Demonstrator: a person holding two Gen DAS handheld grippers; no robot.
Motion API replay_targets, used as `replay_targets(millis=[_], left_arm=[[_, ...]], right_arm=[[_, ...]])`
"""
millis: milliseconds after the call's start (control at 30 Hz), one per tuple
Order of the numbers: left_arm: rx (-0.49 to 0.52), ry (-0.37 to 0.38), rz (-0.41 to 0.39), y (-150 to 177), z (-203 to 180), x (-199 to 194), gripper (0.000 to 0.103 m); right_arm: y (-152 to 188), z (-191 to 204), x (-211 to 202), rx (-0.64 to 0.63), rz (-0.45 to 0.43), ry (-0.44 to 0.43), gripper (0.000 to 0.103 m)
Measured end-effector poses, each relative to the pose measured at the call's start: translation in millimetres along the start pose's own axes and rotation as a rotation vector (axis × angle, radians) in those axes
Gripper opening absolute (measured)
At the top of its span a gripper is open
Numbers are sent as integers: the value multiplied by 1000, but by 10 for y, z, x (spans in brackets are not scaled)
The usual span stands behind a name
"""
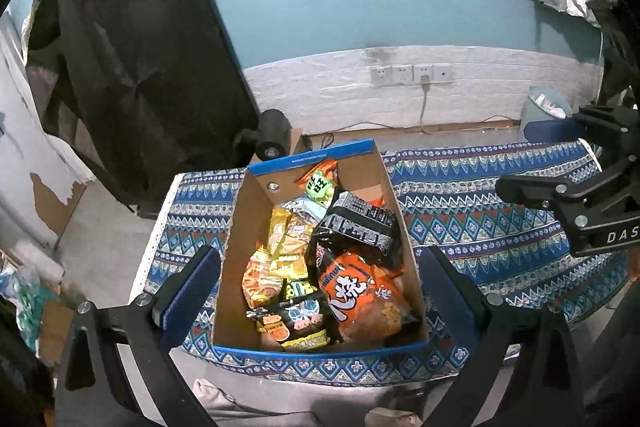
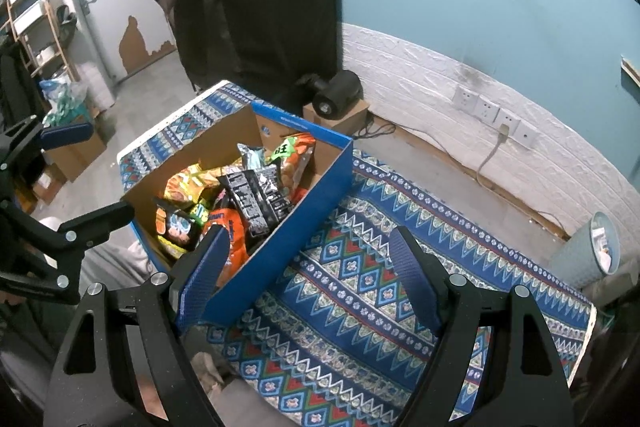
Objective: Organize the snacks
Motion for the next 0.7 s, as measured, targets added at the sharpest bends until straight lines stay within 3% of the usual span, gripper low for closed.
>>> replay_targets(millis=[700], left_arm=[[-49,0,41,39,104,39,101]], right_arm=[[-4,32,46,-4,9,2,81]])
Point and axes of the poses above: each gripper's, at about its wrist camera, not at the fingertips, and x roughly the way its jaws point, z to its left, y to its underside, the point moved 5 cm from there along x, roughly the way its jaws point, and after that the axes turned 5 degrees about z, right-handed, at the moved point
